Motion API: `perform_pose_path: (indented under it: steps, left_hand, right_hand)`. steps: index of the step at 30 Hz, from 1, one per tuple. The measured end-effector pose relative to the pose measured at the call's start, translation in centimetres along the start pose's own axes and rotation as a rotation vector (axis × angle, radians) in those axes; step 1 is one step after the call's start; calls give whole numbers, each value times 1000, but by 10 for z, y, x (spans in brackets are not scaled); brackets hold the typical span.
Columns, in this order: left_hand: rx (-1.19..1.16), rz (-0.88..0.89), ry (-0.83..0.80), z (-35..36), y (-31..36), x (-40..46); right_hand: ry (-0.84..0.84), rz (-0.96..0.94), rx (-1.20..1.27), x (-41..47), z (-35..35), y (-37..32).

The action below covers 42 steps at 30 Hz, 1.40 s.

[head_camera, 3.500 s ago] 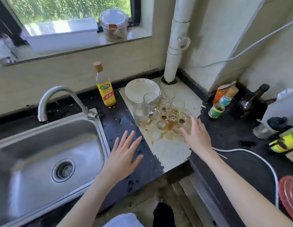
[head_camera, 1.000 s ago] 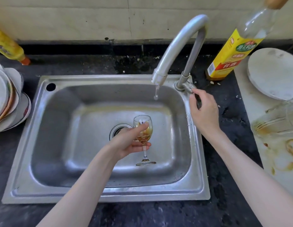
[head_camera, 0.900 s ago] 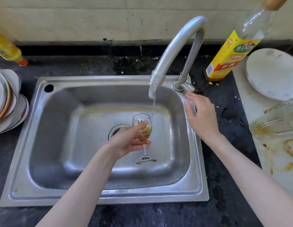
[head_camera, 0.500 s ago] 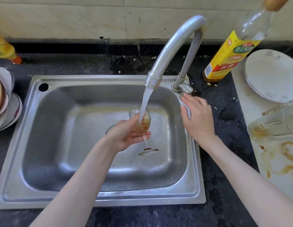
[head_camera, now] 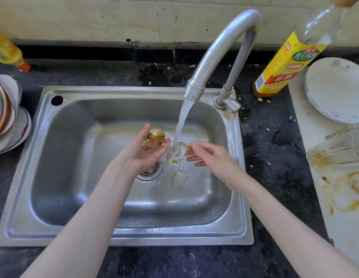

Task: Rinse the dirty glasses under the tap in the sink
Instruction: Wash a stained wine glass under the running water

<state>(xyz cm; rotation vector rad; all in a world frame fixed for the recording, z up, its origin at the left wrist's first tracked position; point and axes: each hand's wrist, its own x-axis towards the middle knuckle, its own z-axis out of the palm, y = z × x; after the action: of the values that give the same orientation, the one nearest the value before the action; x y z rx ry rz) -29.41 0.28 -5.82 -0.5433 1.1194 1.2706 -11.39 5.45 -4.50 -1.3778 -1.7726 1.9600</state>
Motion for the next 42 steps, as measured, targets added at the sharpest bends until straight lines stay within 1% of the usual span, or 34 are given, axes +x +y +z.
perform_pose_path:
  steps: [5,7,15,18,21,25,27,29,32,36,39,42]
  left_hand:
    - [-193,-95,25,-10,-2,8]
    - [-236,-117,47,-12,-3,11]
    - [-195,-58,61,-2,-9,7]
    - [-196,-75,50,-2,-9,3]
    - [-167,-65,33,-2,-7,2]
    - [-10,73,-4,4,-7,-5]
    - [60,143,-31,6,-10,-8]
    - [172,226,-49,7,-13,-9]
    - [277,317,-73,8,-18,-8]
    - [393,372,-113,12,-28,-11]
    - [665,476,-78,9,-40,-14]
    - [877,561,-53,-1,-49,-13]
  right_hand:
    - [13,77,248,2,5,1]
    - [9,97,296,2,5,0]
    - [13,175,526,-4,6,4]
    - [-63,138,549,-2,10,1]
    - [-139,102,472,2,16,-4]
    - [-222,148,514,4,23,-3]
    - [-203,180,582,4,23,-1]
    - [-134,195,594,5,21,2]
    - [-61,176,538,7,19,7]
    - [-21,133,306,3,19,16]
    - [24,121,179,3,16,22]
    - [68,118,229,4,11,27]
